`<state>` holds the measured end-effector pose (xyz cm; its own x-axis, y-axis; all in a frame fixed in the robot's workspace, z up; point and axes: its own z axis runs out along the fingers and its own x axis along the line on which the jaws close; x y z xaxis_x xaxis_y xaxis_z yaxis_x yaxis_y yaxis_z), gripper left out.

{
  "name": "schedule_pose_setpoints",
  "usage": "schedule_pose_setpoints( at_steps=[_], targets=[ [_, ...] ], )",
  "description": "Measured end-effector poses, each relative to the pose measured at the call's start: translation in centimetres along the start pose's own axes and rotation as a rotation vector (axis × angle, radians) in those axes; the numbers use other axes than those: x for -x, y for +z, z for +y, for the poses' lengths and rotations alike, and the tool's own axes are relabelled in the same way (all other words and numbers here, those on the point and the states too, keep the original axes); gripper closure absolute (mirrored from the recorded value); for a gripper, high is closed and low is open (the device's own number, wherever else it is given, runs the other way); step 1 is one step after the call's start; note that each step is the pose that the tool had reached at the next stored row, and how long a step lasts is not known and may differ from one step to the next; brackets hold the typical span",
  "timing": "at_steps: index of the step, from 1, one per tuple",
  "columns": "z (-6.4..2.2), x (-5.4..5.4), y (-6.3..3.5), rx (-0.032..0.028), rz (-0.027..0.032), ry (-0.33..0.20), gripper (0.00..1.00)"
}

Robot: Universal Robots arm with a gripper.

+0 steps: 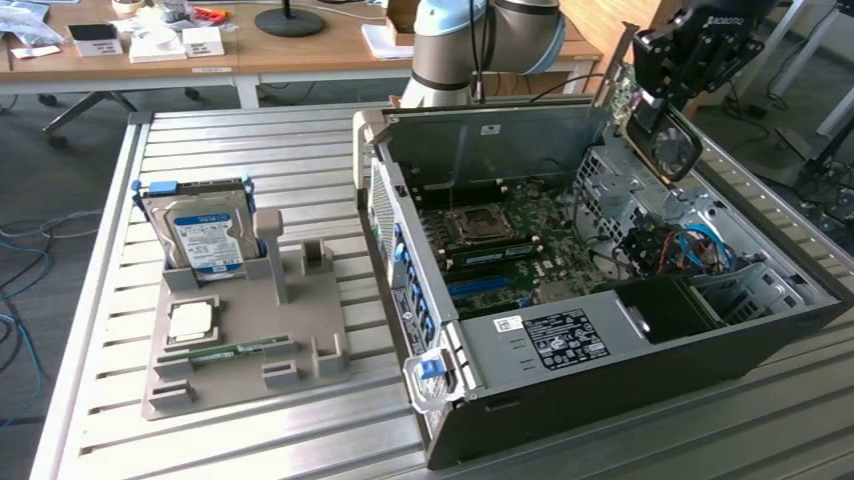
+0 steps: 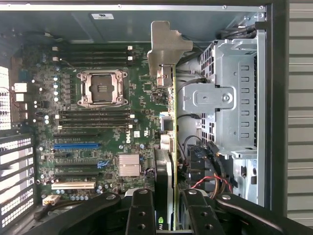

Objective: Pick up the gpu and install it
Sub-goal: 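Pick up the gpu and move the gpu toward the slot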

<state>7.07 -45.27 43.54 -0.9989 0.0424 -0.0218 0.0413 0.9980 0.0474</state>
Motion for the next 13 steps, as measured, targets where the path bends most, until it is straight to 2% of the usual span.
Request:
schedule_pose_setpoints(
  at_steps=[13],
  targets=[
    [0.02, 0.48, 0.01, 0.0000, 0.0000, 0.000, 0.73]
  ],
)
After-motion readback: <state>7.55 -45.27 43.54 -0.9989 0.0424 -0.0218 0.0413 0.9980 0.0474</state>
